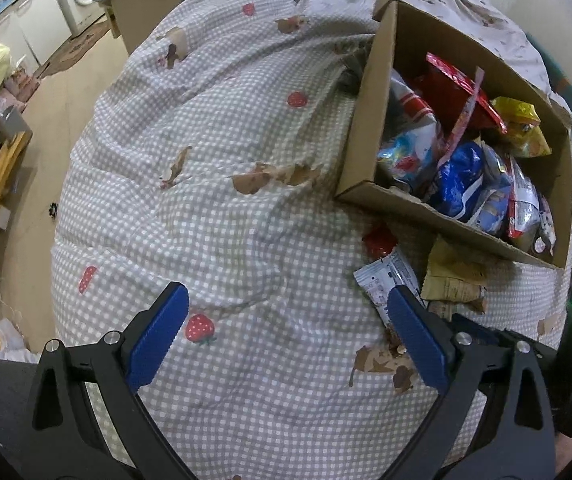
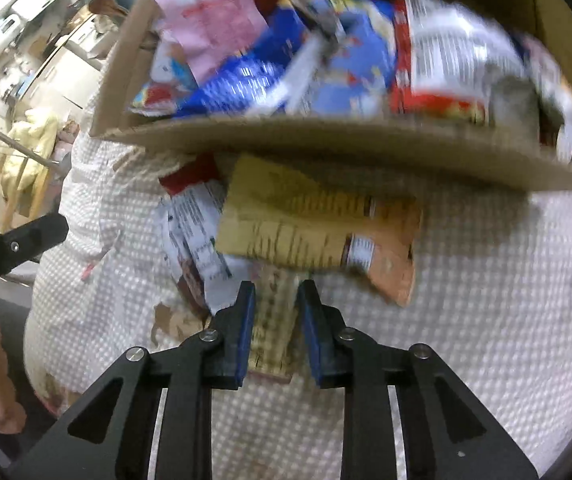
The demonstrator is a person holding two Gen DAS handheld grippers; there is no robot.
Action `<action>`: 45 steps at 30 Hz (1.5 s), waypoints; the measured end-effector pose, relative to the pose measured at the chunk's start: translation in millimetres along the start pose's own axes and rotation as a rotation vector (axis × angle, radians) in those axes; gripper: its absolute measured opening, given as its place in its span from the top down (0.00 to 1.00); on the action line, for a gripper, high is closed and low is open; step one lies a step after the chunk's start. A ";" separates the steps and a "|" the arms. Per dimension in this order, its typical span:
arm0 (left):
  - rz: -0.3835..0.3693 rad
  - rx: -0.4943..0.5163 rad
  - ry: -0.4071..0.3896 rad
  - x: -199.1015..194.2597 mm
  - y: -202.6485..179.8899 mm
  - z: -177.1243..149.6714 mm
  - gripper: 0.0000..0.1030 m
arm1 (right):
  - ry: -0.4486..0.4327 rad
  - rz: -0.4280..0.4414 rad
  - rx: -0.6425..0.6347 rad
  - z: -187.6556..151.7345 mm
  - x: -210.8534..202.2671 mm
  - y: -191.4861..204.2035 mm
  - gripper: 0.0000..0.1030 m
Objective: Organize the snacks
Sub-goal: 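Lift the brown candy bar with the right tool while the left tool reaches around the white packet, then carry the brown candy bar toward the box with the right tool while the left tool grasps the white packet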
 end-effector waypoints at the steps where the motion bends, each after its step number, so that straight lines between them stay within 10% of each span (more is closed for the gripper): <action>1: 0.002 0.008 -0.002 0.5 -2.4 0.0 0.04 | 0.006 0.006 0.011 -1.3 2.4 -0.4 0.73; 7: 0.009 0.011 0.012 7.4 -4.5 -1.5 0.04 | 0.035 0.043 0.093 2.6 19.7 -2.1 0.66; 19: -0.031 -0.033 0.075 21.5 -2.6 -7.6 0.18 | 0.090 0.138 -0.161 -20.4 17.1 65.2 0.72; 29: -0.147 -0.032 0.200 54.6 -51.3 -32.7 0.36 | -0.086 0.096 0.031 -9.3 -64.0 10.3 0.72; 40: -0.059 0.027 0.215 67.8 -56.7 -48.9 0.83 | -0.147 0.080 0.064 -16.0 -80.3 10.7 0.72; 45: -0.055 0.077 0.178 51.9 -57.1 -49.4 0.86 | -0.146 0.081 0.048 -14.3 -85.4 10.0 0.72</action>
Point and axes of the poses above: each gripper's, at about its wrist camera, not at the fingertips, and x roughly the way its jaws point, y to its left, z to its top, the point moved 9 cm from there along x, roughly the way its jaws point, and after that the axes turned 3 degrees about -y, right-handed, at the moved point
